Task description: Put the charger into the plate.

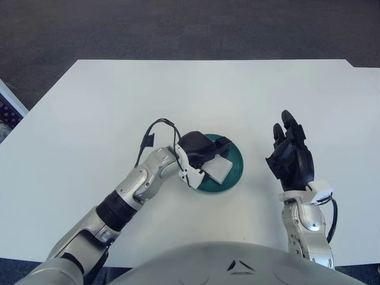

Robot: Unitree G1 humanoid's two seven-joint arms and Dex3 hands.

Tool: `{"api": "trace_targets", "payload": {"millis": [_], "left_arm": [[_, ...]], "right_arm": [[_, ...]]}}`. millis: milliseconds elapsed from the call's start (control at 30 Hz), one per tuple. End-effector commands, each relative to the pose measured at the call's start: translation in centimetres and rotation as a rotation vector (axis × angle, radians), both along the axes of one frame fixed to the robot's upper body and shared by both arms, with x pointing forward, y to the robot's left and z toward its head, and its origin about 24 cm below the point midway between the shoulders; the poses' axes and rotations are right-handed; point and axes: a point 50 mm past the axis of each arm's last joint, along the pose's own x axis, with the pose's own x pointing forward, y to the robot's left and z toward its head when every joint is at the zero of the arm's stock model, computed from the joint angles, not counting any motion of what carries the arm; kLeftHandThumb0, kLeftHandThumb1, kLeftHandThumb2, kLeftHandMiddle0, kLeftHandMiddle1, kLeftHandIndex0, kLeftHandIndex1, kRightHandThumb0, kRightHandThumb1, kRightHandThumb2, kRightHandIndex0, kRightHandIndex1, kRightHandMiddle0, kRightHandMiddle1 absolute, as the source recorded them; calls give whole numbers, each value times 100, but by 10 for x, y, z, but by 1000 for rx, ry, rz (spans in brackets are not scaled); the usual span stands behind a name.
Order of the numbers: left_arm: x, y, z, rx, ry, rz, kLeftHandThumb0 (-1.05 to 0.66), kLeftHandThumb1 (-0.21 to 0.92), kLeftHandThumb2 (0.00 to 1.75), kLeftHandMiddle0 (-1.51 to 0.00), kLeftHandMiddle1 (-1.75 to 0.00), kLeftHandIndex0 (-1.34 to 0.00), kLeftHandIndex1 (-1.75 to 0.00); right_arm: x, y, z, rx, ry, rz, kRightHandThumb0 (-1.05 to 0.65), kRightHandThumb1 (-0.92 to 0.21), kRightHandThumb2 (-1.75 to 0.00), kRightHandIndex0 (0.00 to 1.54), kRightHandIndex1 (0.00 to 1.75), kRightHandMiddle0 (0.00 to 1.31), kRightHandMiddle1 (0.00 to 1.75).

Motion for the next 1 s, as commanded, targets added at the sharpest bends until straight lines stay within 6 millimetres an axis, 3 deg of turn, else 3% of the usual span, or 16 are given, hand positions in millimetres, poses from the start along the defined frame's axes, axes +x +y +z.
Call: {"api": "trace_targets", "payload": {"millis": [0,67,233,967], "left_arm": [[3,4,6,69,1,-22,-103,91,80,-10,-24,-3,-61],[5,7,9,106,10,-32,-104,92,80,-4,-10,-1,-32],[6,8,13,140,21,-44,-105,92,76,-1,-2,0,-6],[7,12,20,127,48,-72,-105,92,66,0,0,0,0]], "right_arm": [[0,0,6,-8,-19,-4,-103,-92,-103,8,0,0,23],[0,1,6,-12,-12,5,-103,-92,-103,8,0,0,23],[-1,0,6,1,-2,16,-104,-92,-103,7,0,0,22],[0,1,7,10,-10,20,-104,-92,-103,7,0,0,21]]}}
